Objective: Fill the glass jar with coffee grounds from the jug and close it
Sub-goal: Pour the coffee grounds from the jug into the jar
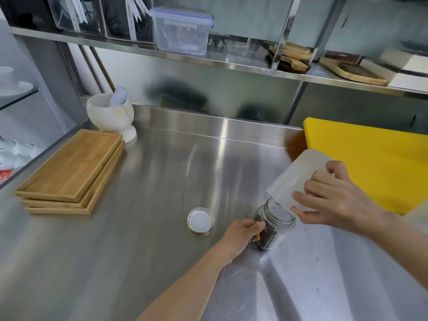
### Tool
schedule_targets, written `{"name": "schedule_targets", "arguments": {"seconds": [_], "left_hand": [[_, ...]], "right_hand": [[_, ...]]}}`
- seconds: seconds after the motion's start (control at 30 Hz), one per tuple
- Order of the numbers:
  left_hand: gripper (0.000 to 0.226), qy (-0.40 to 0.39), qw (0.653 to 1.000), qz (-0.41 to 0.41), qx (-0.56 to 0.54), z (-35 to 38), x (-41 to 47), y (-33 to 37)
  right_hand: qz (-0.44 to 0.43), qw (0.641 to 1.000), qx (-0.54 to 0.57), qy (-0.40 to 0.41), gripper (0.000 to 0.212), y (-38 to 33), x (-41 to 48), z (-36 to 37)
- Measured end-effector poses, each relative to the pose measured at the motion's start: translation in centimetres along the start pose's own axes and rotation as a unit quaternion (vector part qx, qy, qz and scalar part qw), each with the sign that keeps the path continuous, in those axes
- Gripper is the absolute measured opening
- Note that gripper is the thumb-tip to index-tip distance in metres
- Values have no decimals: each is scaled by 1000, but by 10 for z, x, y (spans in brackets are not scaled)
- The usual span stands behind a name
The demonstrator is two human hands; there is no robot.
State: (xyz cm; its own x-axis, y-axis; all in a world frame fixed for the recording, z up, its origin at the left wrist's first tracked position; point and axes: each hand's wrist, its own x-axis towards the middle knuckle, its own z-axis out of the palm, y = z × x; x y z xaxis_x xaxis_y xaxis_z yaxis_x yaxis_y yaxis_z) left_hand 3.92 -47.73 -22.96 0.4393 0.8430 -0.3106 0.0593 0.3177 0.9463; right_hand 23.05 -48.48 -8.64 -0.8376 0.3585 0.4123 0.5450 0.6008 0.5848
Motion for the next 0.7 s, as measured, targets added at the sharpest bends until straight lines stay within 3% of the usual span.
{"name": "schedule_targets", "arguments": {"seconds": [0.13, 0.3, 0.47, 0.53, 0.6, 0.7], "left_hand": [[36, 3, 1000, 1, 3, 0, 0, 0], [36, 3, 1000, 4, 6, 0, 0, -1], [33, 1, 1000, 8, 10, -1, 1, 0], [34, 1, 1000, 10, 15, -1, 1, -1], [35, 3, 1000, 13, 20, -1, 1, -1], [35, 5, 1000, 13, 24, -1, 0, 0]], "right_hand": [[33, 999, 20, 16, 13, -4, -2, -1], [156, 983, 88, 44, 34, -7, -9, 2], [249, 955, 131, 89, 42, -11, -22, 10], [330, 922, 164, 115, 45, -12, -26, 11], [436, 864, 208, 143, 35, -15, -29, 8], [601, 713, 295, 206, 13, -17, -38, 13]]}}
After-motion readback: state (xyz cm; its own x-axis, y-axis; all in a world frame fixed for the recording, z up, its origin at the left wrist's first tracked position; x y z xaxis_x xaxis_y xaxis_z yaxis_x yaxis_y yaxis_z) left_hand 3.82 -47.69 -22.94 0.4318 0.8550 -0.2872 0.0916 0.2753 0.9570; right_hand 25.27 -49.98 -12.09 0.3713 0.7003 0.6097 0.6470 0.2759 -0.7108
